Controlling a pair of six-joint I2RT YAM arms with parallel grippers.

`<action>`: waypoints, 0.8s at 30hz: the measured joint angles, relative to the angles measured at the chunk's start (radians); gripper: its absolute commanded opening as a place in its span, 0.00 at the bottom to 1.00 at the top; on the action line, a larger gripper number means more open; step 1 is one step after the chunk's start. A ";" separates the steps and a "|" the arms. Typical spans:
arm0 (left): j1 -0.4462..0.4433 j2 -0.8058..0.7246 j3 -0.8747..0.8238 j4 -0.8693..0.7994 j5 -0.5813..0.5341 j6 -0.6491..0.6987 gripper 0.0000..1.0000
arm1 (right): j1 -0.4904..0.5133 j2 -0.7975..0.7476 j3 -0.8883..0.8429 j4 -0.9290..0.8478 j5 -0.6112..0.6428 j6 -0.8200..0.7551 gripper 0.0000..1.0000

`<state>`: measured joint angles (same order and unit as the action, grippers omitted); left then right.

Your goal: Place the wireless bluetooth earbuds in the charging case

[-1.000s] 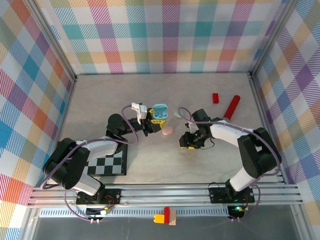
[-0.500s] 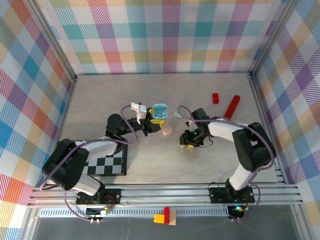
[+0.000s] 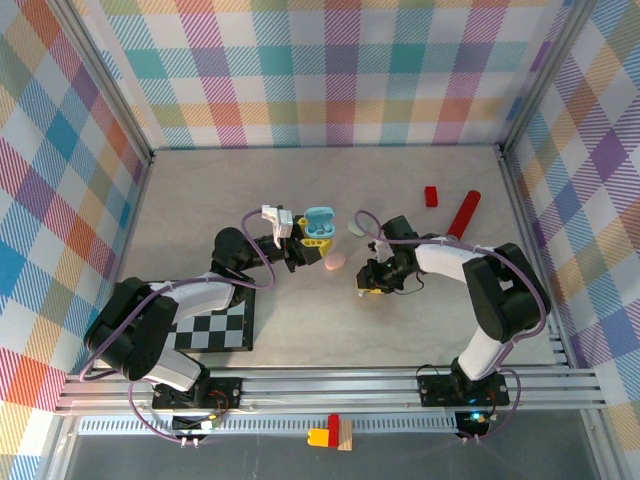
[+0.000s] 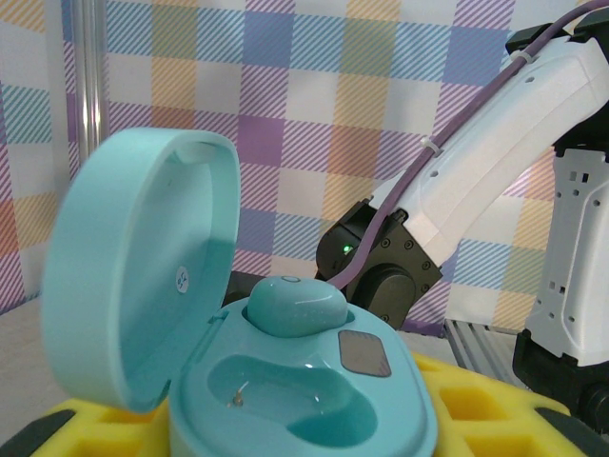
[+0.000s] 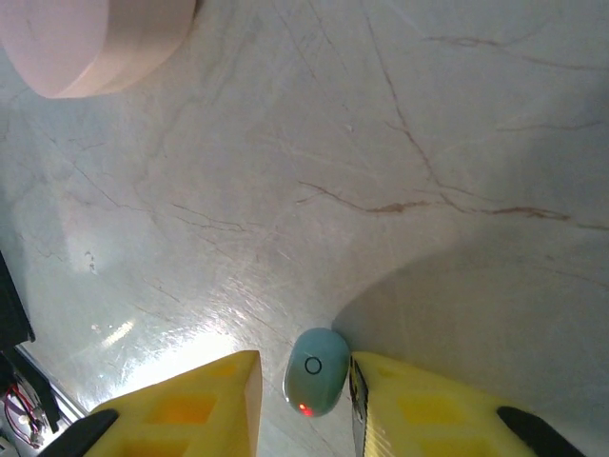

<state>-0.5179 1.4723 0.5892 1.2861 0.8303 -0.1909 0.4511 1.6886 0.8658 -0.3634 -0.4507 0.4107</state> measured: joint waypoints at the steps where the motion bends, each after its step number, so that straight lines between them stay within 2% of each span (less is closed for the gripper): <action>1: 0.001 0.000 0.000 0.000 0.001 0.000 0.41 | 0.000 0.002 0.000 0.006 -0.002 0.000 0.31; 7: 0.003 0.000 0.000 0.000 0.007 -0.001 0.41 | -0.004 0.031 0.000 0.018 -0.014 0.003 0.30; 17: 0.005 0.000 0.000 0.000 0.007 0.000 0.41 | -0.005 0.027 0.003 0.006 0.002 0.020 0.21; 24: 0.005 0.000 -0.007 0.000 -0.002 0.011 0.41 | 0.001 -0.059 0.002 -0.029 0.067 0.017 0.21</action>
<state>-0.5133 1.4723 0.5823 1.2865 0.8280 -0.1799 0.4519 1.6295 0.8680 -0.3923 -0.3836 0.4274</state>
